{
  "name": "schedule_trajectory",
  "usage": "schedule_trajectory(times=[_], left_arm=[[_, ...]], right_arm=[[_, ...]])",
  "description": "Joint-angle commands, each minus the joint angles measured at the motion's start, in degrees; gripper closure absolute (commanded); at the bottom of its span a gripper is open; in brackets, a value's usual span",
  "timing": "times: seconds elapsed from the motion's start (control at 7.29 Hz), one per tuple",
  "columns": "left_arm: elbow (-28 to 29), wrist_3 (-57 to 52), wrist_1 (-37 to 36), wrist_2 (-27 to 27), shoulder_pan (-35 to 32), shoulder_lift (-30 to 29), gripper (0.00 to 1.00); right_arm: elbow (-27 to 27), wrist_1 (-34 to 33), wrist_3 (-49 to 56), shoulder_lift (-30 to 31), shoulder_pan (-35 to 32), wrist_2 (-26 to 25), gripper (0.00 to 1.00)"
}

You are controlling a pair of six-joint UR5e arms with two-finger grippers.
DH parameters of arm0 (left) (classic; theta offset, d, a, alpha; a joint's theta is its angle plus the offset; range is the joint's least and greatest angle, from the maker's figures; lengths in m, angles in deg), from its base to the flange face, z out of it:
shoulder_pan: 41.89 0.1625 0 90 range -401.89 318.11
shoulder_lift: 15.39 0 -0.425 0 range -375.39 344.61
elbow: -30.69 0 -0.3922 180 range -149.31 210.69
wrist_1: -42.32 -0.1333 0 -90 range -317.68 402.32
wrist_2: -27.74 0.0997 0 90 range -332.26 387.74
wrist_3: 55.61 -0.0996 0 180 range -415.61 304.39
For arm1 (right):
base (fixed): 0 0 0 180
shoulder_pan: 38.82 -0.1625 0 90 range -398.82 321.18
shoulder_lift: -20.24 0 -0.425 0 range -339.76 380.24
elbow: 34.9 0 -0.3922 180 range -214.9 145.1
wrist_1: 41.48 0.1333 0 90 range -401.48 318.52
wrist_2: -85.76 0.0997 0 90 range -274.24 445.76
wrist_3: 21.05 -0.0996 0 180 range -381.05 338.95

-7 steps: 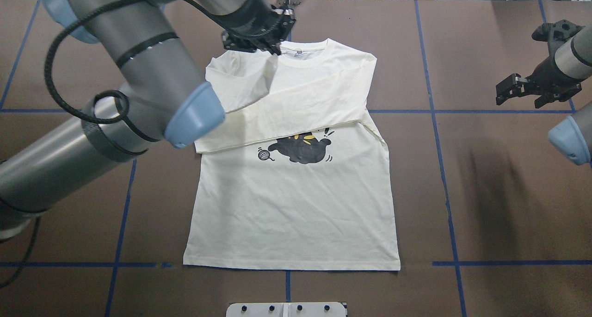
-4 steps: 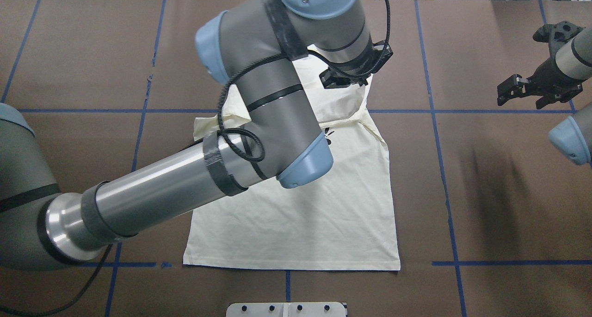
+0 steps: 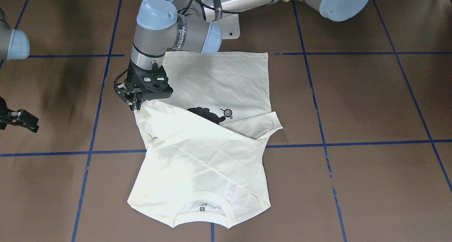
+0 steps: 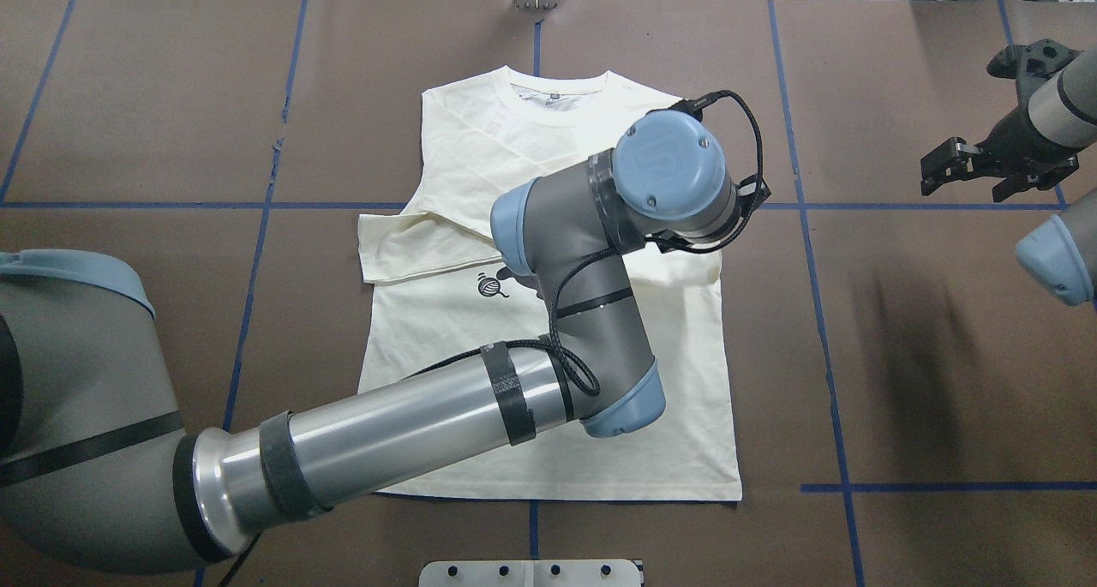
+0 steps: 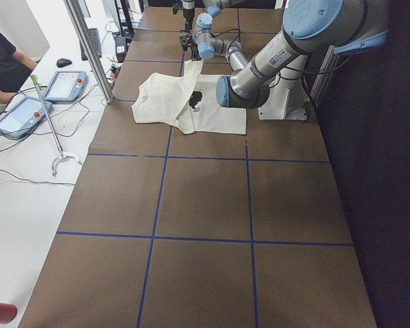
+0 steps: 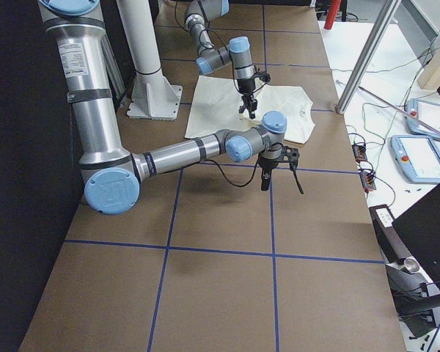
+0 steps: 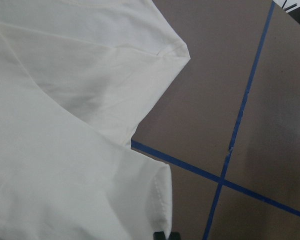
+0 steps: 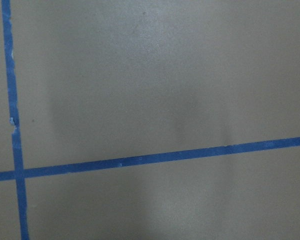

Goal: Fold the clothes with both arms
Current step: 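Fold the held sleeve across the shirt body toward the right arm, then release the sleeve with the left gripper while the right gripper lowers toward the hem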

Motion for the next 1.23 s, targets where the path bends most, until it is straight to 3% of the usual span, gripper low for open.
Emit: schedule_trajectory(times=[0.0,0.27,0.55,0.82,1.1], left_arm=[[-2.2,-3.4,2.7,2.6,1.7,1.8,0.0],[-5.1,-9.7,-4.0,2.2,0.2,2.1,0.0],[-10.5,-17.1,-8.5,-7.4,-5.2,6.9,0.0],[-23.6,-26.9,-15.9,-10.1,-8.1,17.7,0.0],[-41.1,-36.0,-26.8,-12.7,-11.6,29.7,0.0]], right_arm=[[-0.3,0.1,-0.3,-0.4,0.0,0.1,0.0],[-3.1,0.2,-2.4,-0.2,0.3,2.6,0.0],[-11.2,0.3,-14.4,1.7,6.8,-0.2,0.0],[-17.1,0.4,-22.2,4.6,15.3,-6.2,0.0],[-19.8,8.6,-36.2,7.6,25.0,-11.9,0.0]])
